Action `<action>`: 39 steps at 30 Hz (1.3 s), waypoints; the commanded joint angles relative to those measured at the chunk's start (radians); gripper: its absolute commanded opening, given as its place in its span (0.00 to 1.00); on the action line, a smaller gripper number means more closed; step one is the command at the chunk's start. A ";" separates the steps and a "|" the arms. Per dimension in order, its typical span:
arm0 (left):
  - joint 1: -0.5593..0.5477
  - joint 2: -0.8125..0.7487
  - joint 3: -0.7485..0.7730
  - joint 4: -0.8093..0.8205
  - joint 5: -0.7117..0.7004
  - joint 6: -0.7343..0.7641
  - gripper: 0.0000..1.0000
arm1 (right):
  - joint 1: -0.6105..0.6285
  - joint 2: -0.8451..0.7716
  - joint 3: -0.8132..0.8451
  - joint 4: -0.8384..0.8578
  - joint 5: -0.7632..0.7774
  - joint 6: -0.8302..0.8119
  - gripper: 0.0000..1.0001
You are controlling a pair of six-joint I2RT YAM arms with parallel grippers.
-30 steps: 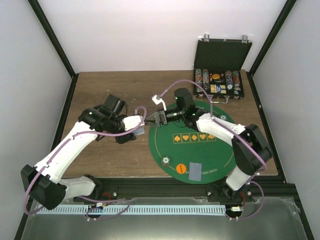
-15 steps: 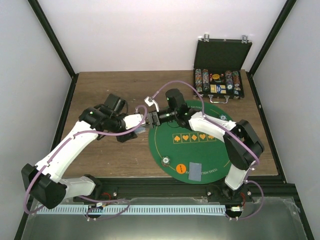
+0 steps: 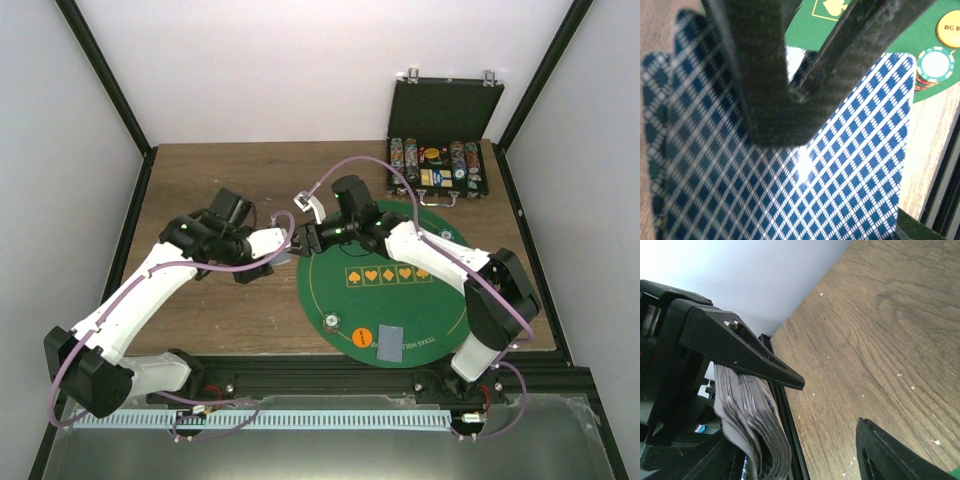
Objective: Distribute texas hold em gaming equipment
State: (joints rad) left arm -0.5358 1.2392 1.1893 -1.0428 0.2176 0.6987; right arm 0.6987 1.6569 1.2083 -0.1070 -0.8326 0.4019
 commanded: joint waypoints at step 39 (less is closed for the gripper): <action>0.009 -0.012 -0.086 0.082 -0.074 -0.016 0.55 | -0.026 -0.086 0.222 -0.471 0.133 -0.241 0.01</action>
State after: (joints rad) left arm -0.5346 1.2392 1.1095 -0.9817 0.1398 0.6918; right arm 0.6930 1.6119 1.3785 -0.5117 -0.7273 0.2008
